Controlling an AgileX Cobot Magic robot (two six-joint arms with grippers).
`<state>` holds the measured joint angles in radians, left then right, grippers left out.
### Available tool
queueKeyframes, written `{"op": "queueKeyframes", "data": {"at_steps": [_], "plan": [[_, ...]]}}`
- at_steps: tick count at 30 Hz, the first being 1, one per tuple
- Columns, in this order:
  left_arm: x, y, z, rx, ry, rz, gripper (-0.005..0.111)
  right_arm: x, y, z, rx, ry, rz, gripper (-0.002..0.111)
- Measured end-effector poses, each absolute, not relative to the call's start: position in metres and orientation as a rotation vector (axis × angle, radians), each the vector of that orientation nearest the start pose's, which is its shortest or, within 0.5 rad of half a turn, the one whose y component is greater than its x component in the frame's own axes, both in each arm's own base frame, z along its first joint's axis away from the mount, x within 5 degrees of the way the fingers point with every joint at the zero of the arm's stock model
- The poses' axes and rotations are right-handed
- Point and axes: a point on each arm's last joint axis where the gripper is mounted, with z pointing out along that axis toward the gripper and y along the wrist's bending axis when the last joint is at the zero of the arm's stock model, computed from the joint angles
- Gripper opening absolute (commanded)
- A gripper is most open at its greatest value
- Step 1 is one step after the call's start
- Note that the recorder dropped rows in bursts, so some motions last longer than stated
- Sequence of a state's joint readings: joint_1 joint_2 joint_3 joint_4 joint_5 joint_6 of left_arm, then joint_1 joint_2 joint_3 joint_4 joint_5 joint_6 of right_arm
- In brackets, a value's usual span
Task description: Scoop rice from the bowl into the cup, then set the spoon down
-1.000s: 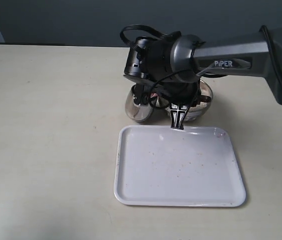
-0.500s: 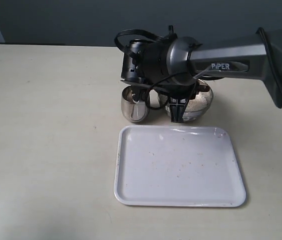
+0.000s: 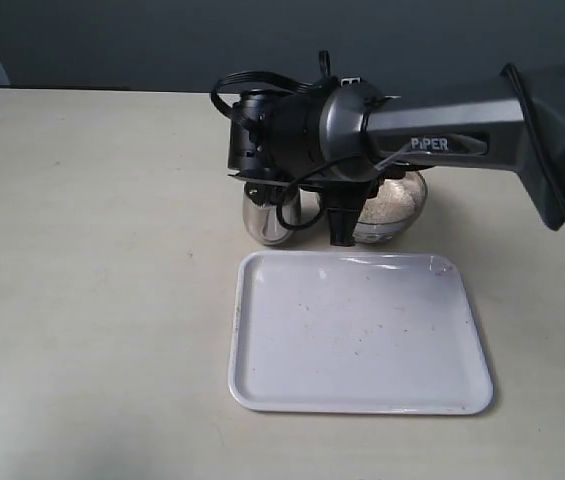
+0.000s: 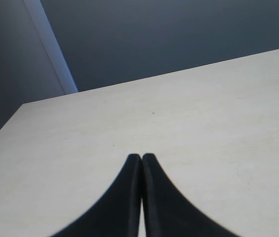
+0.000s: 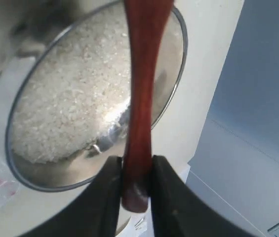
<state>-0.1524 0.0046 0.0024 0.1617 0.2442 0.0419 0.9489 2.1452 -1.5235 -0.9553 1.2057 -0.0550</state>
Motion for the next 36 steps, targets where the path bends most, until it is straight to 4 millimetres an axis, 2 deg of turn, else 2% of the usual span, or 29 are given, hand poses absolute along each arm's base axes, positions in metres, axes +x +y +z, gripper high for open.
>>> {"op": "queueKeyframes", "data": {"at_steps": [7, 15, 21, 30, 36], "plan": [[0.056, -0.005, 0.19, 0.274, 1.71, 0.068, 0.001, 0.294, 0.297, 0.171, -1.755, 2.074, -1.127, -0.001], [0.056, -0.005, 0.19, 0.274, 1.71, 0.068, 0.001, 0.282, 0.294, 0.198, -1.68, 2.192, -0.942, -0.001], [0.056, -0.005, 0.19, 0.274, 1.71, 0.068, 0.001, 0.289, 0.288, 0.2, -1.647, 2.225, -0.876, -0.001], [0.056, -0.005, 0.19, 0.274, 1.71, 0.068, 0.001, 0.299, 0.288, 0.204, -1.654, 2.102, -0.953, -0.001], [0.056, -0.005, 0.19, 0.274, 1.71, 0.068, 0.001, 0.301, 0.282, 0.189, -1.71, 2.066, -1.096, -0.001]]}}
